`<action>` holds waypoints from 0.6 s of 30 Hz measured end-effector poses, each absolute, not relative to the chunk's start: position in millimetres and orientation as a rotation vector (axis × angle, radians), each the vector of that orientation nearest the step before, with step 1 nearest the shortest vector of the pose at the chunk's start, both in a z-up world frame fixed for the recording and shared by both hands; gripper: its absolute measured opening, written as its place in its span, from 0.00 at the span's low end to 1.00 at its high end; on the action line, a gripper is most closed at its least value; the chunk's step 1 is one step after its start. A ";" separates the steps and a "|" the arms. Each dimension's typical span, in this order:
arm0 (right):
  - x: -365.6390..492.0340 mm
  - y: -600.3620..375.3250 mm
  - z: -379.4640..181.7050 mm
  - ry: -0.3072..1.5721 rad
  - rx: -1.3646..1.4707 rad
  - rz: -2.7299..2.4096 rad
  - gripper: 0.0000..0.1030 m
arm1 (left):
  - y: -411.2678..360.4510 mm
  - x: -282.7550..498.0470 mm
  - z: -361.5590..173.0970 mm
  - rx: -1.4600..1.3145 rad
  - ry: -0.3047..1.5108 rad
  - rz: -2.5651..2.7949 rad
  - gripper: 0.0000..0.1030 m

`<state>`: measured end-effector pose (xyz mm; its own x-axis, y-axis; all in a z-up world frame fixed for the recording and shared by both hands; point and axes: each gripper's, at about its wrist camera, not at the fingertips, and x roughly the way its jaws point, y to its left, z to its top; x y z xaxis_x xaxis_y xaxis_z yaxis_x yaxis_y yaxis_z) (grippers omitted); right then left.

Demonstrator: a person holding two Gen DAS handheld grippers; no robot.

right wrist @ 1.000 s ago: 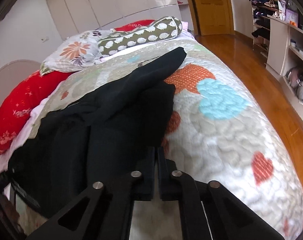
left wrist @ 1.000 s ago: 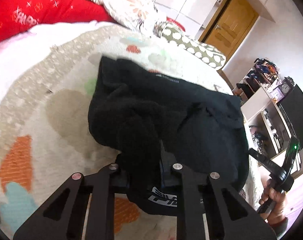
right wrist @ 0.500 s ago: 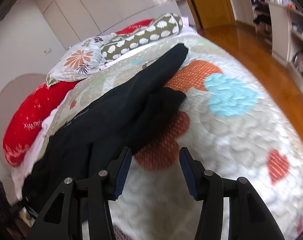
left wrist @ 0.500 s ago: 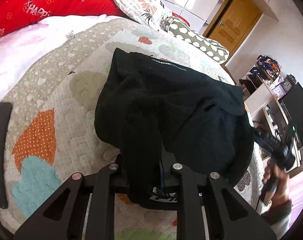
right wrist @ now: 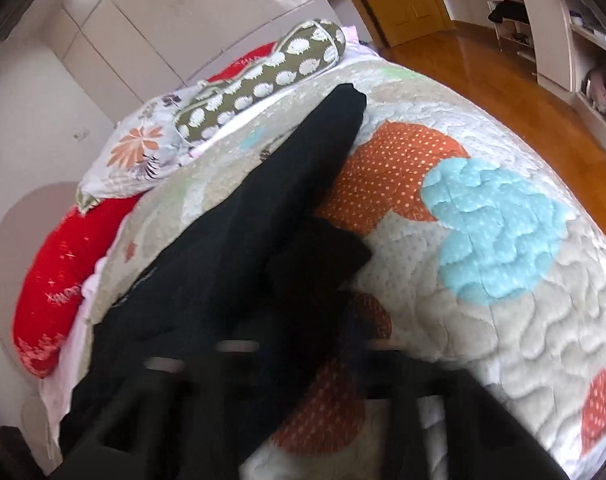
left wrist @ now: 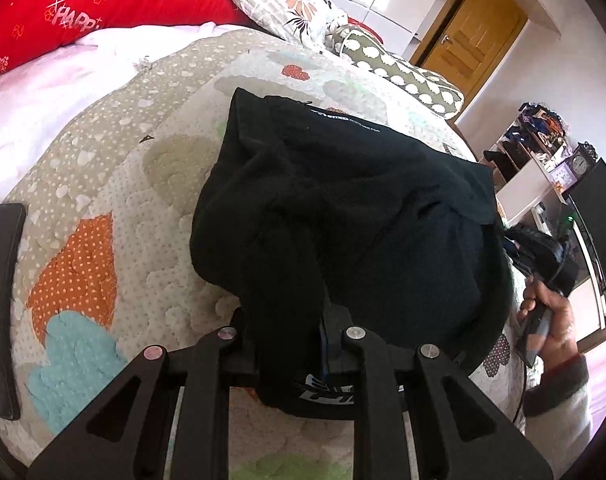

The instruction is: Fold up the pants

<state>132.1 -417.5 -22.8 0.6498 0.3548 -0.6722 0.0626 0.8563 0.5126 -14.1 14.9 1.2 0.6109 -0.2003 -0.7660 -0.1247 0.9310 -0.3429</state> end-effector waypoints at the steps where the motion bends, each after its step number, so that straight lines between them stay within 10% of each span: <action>1: 125.5 -418.9 -18.0 0.836 0.539 0.186 0.07 | 15.8 -13.9 0.6 -0.386 0.922 -0.044 0.16; 18: -96.3 -470.3 6.0 0.857 0.320 0.057 0.08 | 21.0 -49.8 -13.1 -0.365 0.976 -0.093 0.23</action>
